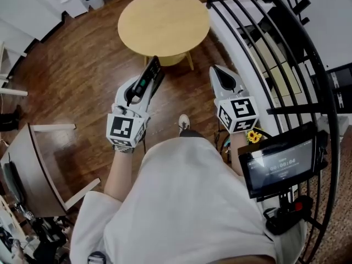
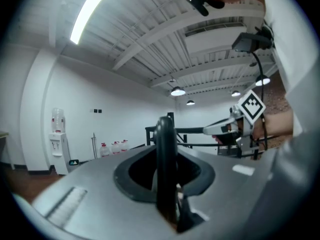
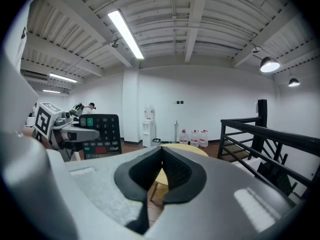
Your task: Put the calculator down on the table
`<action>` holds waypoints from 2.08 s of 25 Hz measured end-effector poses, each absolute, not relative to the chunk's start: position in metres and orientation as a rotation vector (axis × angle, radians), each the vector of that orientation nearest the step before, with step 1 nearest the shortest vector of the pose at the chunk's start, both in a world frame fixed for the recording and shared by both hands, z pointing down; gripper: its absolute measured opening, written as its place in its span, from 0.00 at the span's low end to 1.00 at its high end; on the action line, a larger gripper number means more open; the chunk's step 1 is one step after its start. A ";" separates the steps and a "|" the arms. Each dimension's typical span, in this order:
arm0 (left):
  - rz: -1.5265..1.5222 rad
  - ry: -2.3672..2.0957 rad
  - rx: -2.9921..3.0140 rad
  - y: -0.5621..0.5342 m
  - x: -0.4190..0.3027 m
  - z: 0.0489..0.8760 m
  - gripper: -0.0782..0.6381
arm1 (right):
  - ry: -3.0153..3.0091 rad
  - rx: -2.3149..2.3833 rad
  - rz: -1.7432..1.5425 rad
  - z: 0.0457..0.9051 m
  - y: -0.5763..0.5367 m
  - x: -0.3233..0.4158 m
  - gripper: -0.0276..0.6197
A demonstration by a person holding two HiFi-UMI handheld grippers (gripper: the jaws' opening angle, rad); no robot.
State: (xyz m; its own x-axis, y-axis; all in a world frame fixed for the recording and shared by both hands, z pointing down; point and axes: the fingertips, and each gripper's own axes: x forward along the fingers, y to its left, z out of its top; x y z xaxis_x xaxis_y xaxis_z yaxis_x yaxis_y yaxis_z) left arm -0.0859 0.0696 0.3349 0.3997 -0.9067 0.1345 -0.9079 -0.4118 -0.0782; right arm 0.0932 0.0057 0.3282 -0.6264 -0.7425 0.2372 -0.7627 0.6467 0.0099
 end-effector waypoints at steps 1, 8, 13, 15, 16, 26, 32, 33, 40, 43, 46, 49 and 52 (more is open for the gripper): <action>0.246 -1.702 2.612 0.061 -0.082 0.338 0.23 | -2.646 1.231 0.144 0.332 -0.005 0.099 0.05; 0.250 -1.734 2.507 -0.028 -0.092 0.365 0.23 | -2.625 1.208 0.245 0.362 -0.106 0.101 0.05; 0.244 -1.743 2.493 -0.029 -0.098 0.360 0.23 | -2.619 1.196 0.249 0.360 -0.113 0.094 0.05; 0.248 -1.742 2.489 -0.028 -0.100 0.360 0.23 | -2.623 1.187 0.251 0.360 -0.112 0.091 0.05; 0.252 -1.741 2.488 -0.027 -0.100 0.360 0.23 | -2.624 1.182 0.255 0.360 -0.110 0.091 0.05; 0.256 -1.708 2.507 -0.035 -0.100 0.363 0.23 | -2.627 1.197 0.278 0.360 -0.111 0.093 0.05; 0.211 -1.703 2.516 -0.049 -0.103 0.360 0.23 | -2.614 1.205 0.249 0.353 -0.119 0.090 0.05; 0.204 -1.701 2.518 -0.051 -0.103 0.359 0.23 | -2.615 1.202 0.247 0.352 -0.119 0.089 0.05; 0.237 -1.626 2.589 -0.059 -0.111 0.350 0.22 | -2.698 1.025 0.257 0.340 -0.095 0.041 0.05; 0.196 -1.588 2.616 -0.048 -0.126 0.351 0.22 | -2.678 1.030 0.233 0.343 -0.076 0.021 0.05; 0.186 -1.557 2.639 -0.050 -0.132 0.353 0.22 | -2.666 1.036 0.190 0.339 -0.074 0.012 0.05; 0.161 -1.541 2.627 -0.051 -0.136 0.354 0.22 | -2.672 1.035 0.201 0.337 -0.074 0.008 0.05; 0.153 -1.545 2.607 -0.056 -0.140 0.359 0.22 | -2.674 1.063 0.250 0.344 -0.080 0.010 0.05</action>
